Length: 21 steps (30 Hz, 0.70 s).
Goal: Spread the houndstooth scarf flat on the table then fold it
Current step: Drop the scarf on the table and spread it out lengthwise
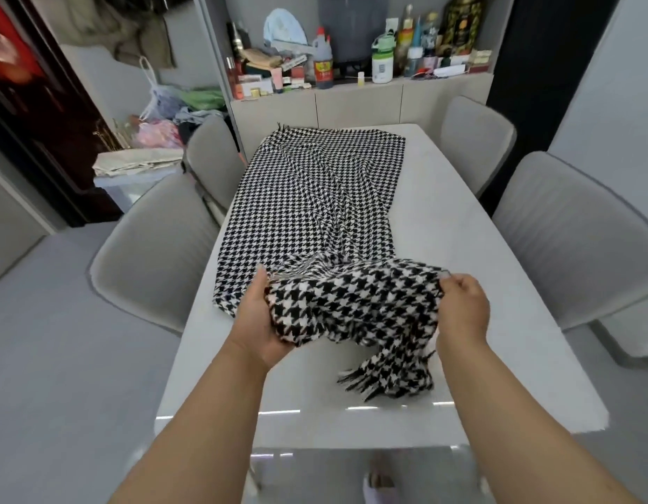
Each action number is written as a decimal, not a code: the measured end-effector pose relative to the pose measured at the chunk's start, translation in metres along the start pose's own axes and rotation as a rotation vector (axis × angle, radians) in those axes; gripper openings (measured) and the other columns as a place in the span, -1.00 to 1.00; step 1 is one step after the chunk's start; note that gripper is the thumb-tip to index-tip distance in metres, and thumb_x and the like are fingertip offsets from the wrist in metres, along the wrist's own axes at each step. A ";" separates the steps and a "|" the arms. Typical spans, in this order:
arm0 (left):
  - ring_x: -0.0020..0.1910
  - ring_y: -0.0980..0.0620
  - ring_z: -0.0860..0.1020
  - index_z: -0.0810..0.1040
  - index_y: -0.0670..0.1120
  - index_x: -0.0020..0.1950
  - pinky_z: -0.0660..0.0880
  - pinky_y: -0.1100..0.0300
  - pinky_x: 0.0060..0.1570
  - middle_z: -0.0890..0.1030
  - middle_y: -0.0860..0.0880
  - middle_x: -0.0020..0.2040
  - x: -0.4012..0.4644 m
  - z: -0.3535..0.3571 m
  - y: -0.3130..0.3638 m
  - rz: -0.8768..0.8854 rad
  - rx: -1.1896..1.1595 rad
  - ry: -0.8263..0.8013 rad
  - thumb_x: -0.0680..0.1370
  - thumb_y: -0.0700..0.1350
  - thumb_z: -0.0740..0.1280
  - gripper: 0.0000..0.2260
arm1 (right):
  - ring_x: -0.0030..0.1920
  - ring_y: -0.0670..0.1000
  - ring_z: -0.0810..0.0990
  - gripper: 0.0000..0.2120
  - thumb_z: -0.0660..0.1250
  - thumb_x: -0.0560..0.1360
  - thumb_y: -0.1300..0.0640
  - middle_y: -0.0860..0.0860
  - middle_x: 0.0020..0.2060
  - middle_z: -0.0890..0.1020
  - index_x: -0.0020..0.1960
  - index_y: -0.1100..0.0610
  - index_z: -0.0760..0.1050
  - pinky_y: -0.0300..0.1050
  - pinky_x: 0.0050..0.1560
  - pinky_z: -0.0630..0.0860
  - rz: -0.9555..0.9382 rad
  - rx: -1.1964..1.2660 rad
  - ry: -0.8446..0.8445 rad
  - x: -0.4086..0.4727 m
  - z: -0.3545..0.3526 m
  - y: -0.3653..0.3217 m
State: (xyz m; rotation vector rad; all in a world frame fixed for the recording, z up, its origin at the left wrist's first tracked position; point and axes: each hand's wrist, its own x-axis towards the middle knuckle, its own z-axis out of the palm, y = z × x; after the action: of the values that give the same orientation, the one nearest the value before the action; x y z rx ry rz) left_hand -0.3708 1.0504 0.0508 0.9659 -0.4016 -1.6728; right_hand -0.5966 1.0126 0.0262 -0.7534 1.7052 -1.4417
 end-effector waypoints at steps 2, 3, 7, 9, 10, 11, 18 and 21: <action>0.27 -0.21 0.55 0.46 -0.14 0.39 0.35 -0.16 0.34 0.57 -0.21 0.28 -0.024 -0.001 0.012 0.107 0.026 -0.043 0.60 0.28 0.03 -0.40 | -0.32 -0.06 0.36 -0.88 0.22 0.57 0.14 -0.06 -0.33 0.43 -0.12 0.13 0.43 -0.17 -0.30 0.31 -0.083 0.045 0.060 -0.014 -0.014 -0.010; 0.31 -0.22 0.51 0.42 -0.12 0.42 0.31 -0.17 0.38 0.54 -0.20 0.33 -0.037 -0.001 0.019 0.146 0.027 -0.070 0.58 0.30 0.03 -0.38 | -0.32 -0.08 0.36 -0.89 0.21 0.57 0.14 -0.07 -0.33 0.43 -0.11 0.13 0.43 -0.17 -0.29 0.32 -0.115 0.058 0.072 -0.022 -0.021 -0.014; 0.35 -0.24 0.46 0.30 -0.14 0.50 0.32 -0.14 0.36 0.47 -0.23 0.39 -0.081 -0.009 0.028 0.155 0.078 -0.101 0.48 0.43 0.01 -0.19 | -0.24 -0.07 0.44 -0.90 0.22 0.57 0.12 -0.08 -0.27 0.49 -0.09 0.11 0.45 -0.13 -0.18 0.40 -0.123 0.049 0.004 -0.057 -0.040 -0.018; 0.30 -0.25 0.51 0.37 -0.16 0.45 0.37 -0.12 0.30 0.53 -0.25 0.33 -0.102 -0.014 0.019 0.100 0.117 -0.038 0.47 0.46 -0.04 -0.16 | -0.10 0.02 0.52 -0.91 0.24 0.54 0.14 -0.02 -0.17 0.57 -0.12 0.10 0.49 -0.05 0.00 0.47 -0.049 0.007 -0.077 -0.070 -0.047 -0.011; 0.28 -0.25 0.53 0.40 -0.18 0.42 0.37 -0.12 0.30 0.55 -0.26 0.30 -0.111 -0.018 0.013 0.059 0.131 -0.008 0.47 0.48 -0.07 -0.14 | -0.06 0.07 0.54 -0.89 0.23 0.52 0.16 0.02 -0.14 0.59 -0.16 0.10 0.50 0.00 0.04 0.48 -0.001 0.002 -0.100 -0.077 -0.051 -0.009; 0.26 -0.26 0.54 0.43 -0.19 0.39 0.36 -0.12 0.31 0.56 -0.26 0.28 -0.121 -0.022 0.009 0.022 0.149 0.024 0.47 0.48 -0.08 -0.13 | -0.10 0.10 0.53 -0.88 0.22 0.49 0.17 0.04 -0.16 0.58 -0.21 0.12 0.48 0.04 -0.01 0.49 0.033 0.004 -0.098 -0.081 -0.057 -0.007; -0.01 -0.23 0.65 0.54 -0.22 0.15 0.58 -0.05 -0.13 0.69 -0.27 -0.05 -0.154 -0.060 -0.016 -0.051 0.005 0.264 0.63 0.18 0.06 -0.50 | -0.33 0.05 0.26 -0.79 0.18 0.37 0.22 0.03 -0.42 0.31 -0.39 0.09 0.21 0.03 -0.25 0.20 0.113 -0.084 -0.192 -0.095 -0.071 0.011; -0.13 -0.26 0.68 0.55 -0.28 0.18 0.64 -0.15 -0.26 0.69 -0.30 -0.09 -0.138 -0.083 -0.059 -0.264 -0.044 0.452 0.60 -0.09 0.20 -0.69 | -0.24 0.10 0.50 -0.98 0.21 0.30 0.19 0.14 -0.28 0.52 -0.28 0.14 0.41 0.01 -0.21 0.43 0.333 -0.198 -0.344 -0.102 -0.057 0.043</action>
State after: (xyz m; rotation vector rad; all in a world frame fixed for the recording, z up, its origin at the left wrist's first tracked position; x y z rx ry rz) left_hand -0.3373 1.2139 0.0138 1.3675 0.0676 -1.6232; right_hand -0.5885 1.1354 0.0065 -0.7320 1.6231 -0.8709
